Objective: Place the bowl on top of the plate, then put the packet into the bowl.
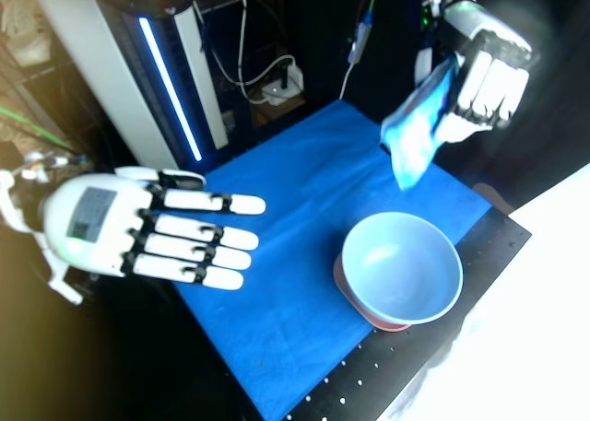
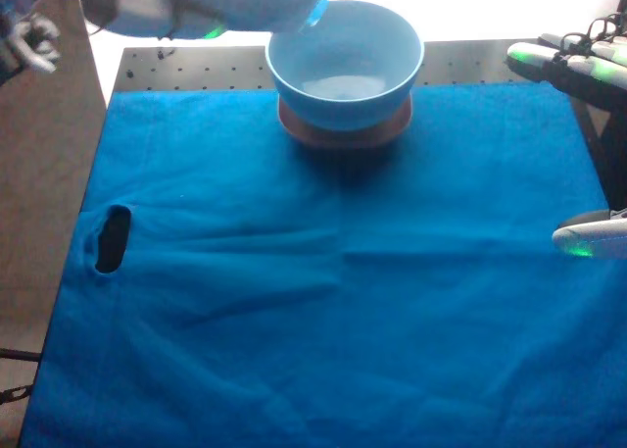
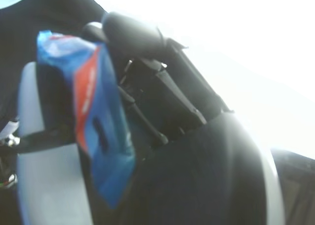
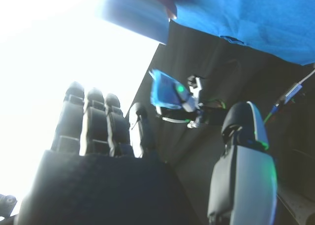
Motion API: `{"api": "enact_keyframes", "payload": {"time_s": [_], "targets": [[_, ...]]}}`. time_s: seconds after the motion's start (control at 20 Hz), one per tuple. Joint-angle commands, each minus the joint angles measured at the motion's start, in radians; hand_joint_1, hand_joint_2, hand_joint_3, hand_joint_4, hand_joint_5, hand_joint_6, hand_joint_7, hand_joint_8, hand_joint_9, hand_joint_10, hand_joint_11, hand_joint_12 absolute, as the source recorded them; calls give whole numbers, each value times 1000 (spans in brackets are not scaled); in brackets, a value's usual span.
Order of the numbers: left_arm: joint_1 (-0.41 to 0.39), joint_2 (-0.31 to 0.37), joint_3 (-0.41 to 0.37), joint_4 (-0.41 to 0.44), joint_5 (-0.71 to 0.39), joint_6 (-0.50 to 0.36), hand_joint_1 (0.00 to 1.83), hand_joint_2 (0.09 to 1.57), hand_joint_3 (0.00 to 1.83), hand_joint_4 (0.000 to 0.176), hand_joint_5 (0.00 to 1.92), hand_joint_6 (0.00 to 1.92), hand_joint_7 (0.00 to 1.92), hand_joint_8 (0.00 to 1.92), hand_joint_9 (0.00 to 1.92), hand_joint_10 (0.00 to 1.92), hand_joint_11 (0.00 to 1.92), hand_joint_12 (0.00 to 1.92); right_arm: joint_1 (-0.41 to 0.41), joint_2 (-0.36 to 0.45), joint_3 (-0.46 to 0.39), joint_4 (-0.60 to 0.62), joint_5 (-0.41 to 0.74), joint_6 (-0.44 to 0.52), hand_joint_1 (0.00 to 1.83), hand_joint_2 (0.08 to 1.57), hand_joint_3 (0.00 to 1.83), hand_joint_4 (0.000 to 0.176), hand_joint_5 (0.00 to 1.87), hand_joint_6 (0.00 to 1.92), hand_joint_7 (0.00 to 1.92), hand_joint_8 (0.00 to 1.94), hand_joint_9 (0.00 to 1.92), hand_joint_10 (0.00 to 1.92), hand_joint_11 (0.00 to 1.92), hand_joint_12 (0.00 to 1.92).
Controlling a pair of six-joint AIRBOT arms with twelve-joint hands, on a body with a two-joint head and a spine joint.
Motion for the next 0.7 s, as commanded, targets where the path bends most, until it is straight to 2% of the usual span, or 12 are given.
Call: {"api": "enact_keyframes", "payload": {"time_s": [0.0, 0.05, 0.1, 0.15, 0.2, 0.25, 0.35, 0.4, 0.45, 0.55, 0.6, 0.65], "targets": [[-19, -14, 16, -24, -86, -4, 1317, 963, 0, 0, 1421, 21, 1450, 329, 1419, 541, 1147, 1237, 3, -2, 7, 25, 120, 6, 558, 888, 4, 175, 0, 0, 0, 0, 0, 0, 0, 0], [-23, -36, 35, -32, -75, -4, 1319, 975, 0, 0, 1414, 5, 1382, 487, 1418, 450, 1114, 1194, 3, -5, 10, 25, 120, 6, 536, 885, 2, 176, 0, 0, 0, 0, 0, 0, 0, 0], [-27, -62, 57, -41, -64, -4, 1316, 993, 0, 0, 1391, 0, 1307, 651, 1440, 461, 1123, 1287, 3, -9, 13, 25, 120, 6, 537, 881, 0, 176, 0, 0, 0, 0, 0, 0, 0, 0], [-33, -95, 87, -55, -48, -4, 1315, 994, 0, 0, 1394, 1, 1294, 669, 1408, 499, 1080, 1321, 3, -13, 15, 25, 120, 6, 546, 888, 3, 171, 0, 0, 0, 0, 0, 0, 0, 0], [-42, -121, 110, -59, -31, -4, 1387, 1018, 1, 0, 1145, 511, 1300, 352, 1196, 901, 1015, 1122, 3, -17, 17, 25, 120, 6, 529, 902, 9, 170, 0, 0, 0, 0, 0, 0, 0, 0], [-49, -141, 131, -60, -12, -4, 1400, 1032, 0, 0, 1060, 692, 1302, 265, 1149, 986, 1038, 999, 3, -20, 20, 25, 120, 6, 522, 908, 10, 163, 0, 0, 0, 0, 0, 0, 0, 0], [-58, -179, 172, -63, 13, -4, 1400, 1039, 0, 0, 1040, 713, 1277, 346, 1102, 1057, 966, 1056, 3, -29, 27, 25, 120, 6, 497, 912, 9, 162, 0, 0, 0, 0, 0, 0, 0, 0], [-60, -201, 195, -72, 21, -4, 1400, 1034, 4, 0, 1048, 733, 1239, 425, 1116, 996, 921, 966, 3, -33, 30, 25, 120, 6, 485, 908, 6, 169, 0, 0, 0, 0, 0, 0, 0, 0], [-65, -216, 212, -73, 31, -4, 1399, 1034, 0, 0, 1079, 702, 1235, 427, 1104, 1003, 905, 954, 3, -36, 33, 25, 120, 6, 467, 907, 5, 158, 0, 0, 0, 0, 0, 0, 0, 0], [-75, -245, 244, -73, 54, -4, 1398, 1037, 0, 0, 1076, 728, 1241, 398, 1087, 1017, 873, 937, 3, -46, 41, 25, 120, 6, 491, 903, 2, 151, 0, 0, 0, 0, 0, 0, 0, 0], [-77, -258, 260, -75, 68, -4, 1396, 1043, 0, 0, 1063, 759, 1223, 440, 1061, 1045, 842, 933, 3, -54, 47, 25, 120, 6, 484, 900, 1, 166, 0, 0, 0, 0, 0, 0, 0, 0], [-78, -269, 274, -76, 80, -4, 1393, 1048, 2, 0, 1056, 770, 1196, 515, 1036, 1064, 811, 925, 3, -61, 53, 25, 120, 6, 491, 903, 1, 171, 0, 0, 0, 0, 0, 0, 0, 0]]}}
